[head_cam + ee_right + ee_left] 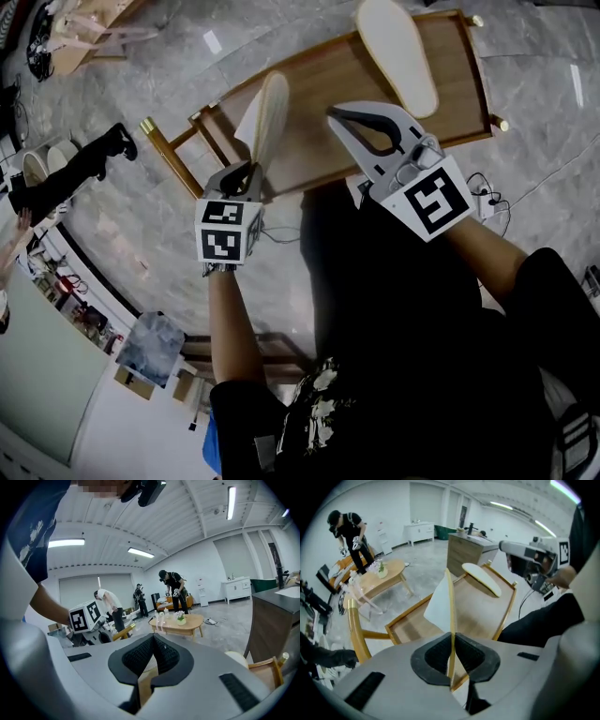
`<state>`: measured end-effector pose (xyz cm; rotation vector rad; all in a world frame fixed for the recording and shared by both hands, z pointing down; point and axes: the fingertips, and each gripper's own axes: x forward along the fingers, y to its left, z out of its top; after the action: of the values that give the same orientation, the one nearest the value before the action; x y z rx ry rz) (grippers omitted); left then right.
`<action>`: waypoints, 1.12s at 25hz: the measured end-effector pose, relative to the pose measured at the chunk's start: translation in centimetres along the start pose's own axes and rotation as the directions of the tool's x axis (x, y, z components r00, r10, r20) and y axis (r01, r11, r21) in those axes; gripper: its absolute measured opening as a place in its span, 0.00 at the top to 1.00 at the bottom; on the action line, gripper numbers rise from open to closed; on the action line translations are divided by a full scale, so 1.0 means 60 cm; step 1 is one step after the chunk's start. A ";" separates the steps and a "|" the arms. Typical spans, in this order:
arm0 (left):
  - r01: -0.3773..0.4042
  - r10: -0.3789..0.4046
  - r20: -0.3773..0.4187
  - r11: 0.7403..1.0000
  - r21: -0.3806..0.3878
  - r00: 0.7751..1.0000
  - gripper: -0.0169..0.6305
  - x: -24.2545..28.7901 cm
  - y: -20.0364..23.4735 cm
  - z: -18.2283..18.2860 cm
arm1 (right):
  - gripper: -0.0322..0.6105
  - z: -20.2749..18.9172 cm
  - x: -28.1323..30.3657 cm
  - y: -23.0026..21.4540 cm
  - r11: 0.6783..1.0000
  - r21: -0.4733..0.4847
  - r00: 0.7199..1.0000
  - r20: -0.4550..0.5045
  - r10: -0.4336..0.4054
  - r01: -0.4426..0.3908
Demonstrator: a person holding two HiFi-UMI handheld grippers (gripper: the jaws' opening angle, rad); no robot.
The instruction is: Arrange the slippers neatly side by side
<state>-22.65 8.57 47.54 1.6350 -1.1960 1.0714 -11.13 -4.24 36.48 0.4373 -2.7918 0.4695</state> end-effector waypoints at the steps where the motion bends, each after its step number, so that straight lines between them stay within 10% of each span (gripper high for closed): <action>1: -0.011 0.011 0.009 0.999 -0.036 1.000 0.93 0.000 0.002 -0.001 | 0.95 0.000 -0.001 -0.001 1.000 -0.003 1.000 -0.002 0.001 -0.001; 10: -0.022 0.060 0.105 0.943 -0.332 0.993 0.93 -0.005 0.014 -0.002 | 0.95 -0.011 -0.006 0.000 1.000 -0.003 1.000 -0.014 0.013 -0.013; 15: -0.032 0.117 0.141 0.867 -0.497 0.983 0.93 -0.006 0.028 -0.009 | 0.95 -0.013 -0.012 0.003 1.000 -0.005 1.000 -0.017 0.005 -0.005; 28: -0.047 0.204 0.151 0.729 -0.682 0.967 0.93 0.032 0.006 -0.024 | 0.95 -0.021 -0.053 -0.017 0.998 -0.033 0.997 -0.057 -0.051 0.049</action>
<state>-22.88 9.35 49.86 1.1079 -1.6243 0.4262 -7.62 -3.94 36.92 0.4777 -2.7215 0.4203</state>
